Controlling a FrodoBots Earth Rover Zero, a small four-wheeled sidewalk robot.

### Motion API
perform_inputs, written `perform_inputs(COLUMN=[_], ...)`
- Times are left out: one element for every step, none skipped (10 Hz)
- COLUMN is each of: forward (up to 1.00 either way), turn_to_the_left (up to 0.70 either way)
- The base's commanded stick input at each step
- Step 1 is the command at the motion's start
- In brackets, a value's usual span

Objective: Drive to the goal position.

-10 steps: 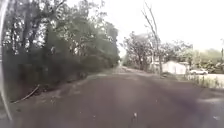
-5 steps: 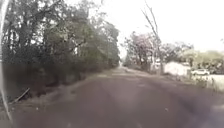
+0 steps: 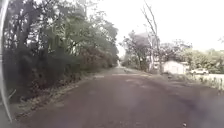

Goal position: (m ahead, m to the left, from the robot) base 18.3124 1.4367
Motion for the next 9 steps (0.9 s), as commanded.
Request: perform_inputs(forward=[0.70,0.70,0.70,0.70,0.70,0.70,0.70,0.70,0.70], turn_to_the_left=[0.00,0.00,0.00,0.00,0.00,0.00,0.00,0.00,0.00])
